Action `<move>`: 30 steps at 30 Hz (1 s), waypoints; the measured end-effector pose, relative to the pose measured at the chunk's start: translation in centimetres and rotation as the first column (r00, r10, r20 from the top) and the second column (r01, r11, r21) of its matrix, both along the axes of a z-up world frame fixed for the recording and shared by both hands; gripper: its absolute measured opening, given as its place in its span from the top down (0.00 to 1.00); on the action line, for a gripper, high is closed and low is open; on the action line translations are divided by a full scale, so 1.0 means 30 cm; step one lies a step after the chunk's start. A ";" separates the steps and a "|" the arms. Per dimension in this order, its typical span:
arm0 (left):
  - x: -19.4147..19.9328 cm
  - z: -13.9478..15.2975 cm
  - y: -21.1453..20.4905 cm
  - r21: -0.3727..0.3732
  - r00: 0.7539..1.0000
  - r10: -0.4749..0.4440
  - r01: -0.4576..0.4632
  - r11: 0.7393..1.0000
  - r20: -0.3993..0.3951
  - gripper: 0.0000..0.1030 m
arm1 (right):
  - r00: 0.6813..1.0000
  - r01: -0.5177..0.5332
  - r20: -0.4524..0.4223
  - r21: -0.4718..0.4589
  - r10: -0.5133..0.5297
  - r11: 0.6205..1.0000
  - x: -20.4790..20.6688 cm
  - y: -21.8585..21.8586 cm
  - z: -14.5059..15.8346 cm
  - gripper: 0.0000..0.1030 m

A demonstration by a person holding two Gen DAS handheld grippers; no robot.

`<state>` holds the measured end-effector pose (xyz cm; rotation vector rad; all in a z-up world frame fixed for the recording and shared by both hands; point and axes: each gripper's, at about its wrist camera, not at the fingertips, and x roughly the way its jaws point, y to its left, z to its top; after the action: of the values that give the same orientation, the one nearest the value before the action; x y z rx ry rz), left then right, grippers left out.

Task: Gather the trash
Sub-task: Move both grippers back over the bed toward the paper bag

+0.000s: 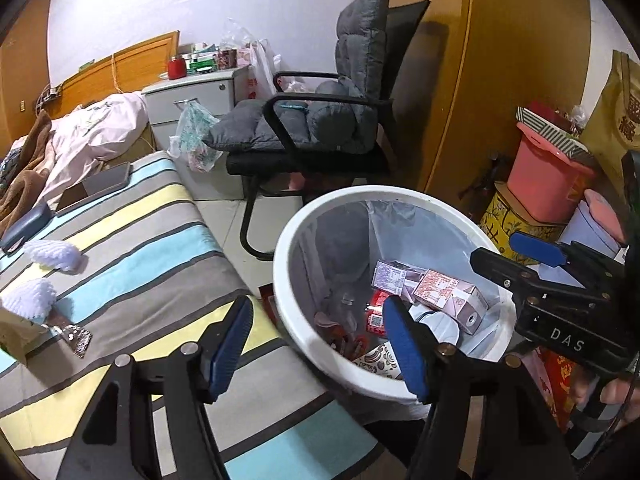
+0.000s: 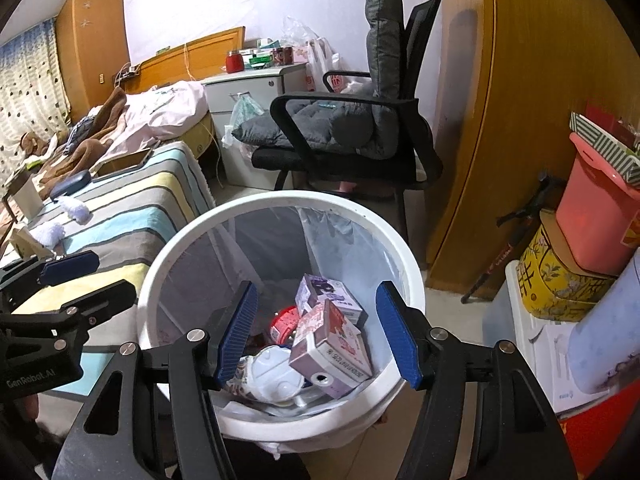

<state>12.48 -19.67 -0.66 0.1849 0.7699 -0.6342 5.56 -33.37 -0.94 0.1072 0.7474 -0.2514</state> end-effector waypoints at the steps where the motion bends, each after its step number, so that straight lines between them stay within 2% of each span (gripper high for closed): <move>1: -0.001 0.002 0.011 -0.003 1.000 0.005 -0.005 1.000 0.002 0.33 | 1.000 -0.003 0.002 -0.001 0.003 1.000 0.000 0.004 0.002 0.38; 19: -0.023 0.050 0.277 -0.046 0.986 0.157 -0.154 0.987 0.057 0.33 | 0.995 -0.088 0.039 -0.031 0.090 0.996 0.010 0.149 0.038 0.38; 30: -0.013 0.063 0.503 -0.069 0.952 0.297 -0.292 0.954 0.077 0.32 | 0.980 -0.194 0.046 -0.032 0.195 0.981 0.060 0.276 0.036 0.38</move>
<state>12.08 -4.57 1.23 0.0423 0.6780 -0.3612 7.36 -25.08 0.15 0.0143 0.7002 -0.0721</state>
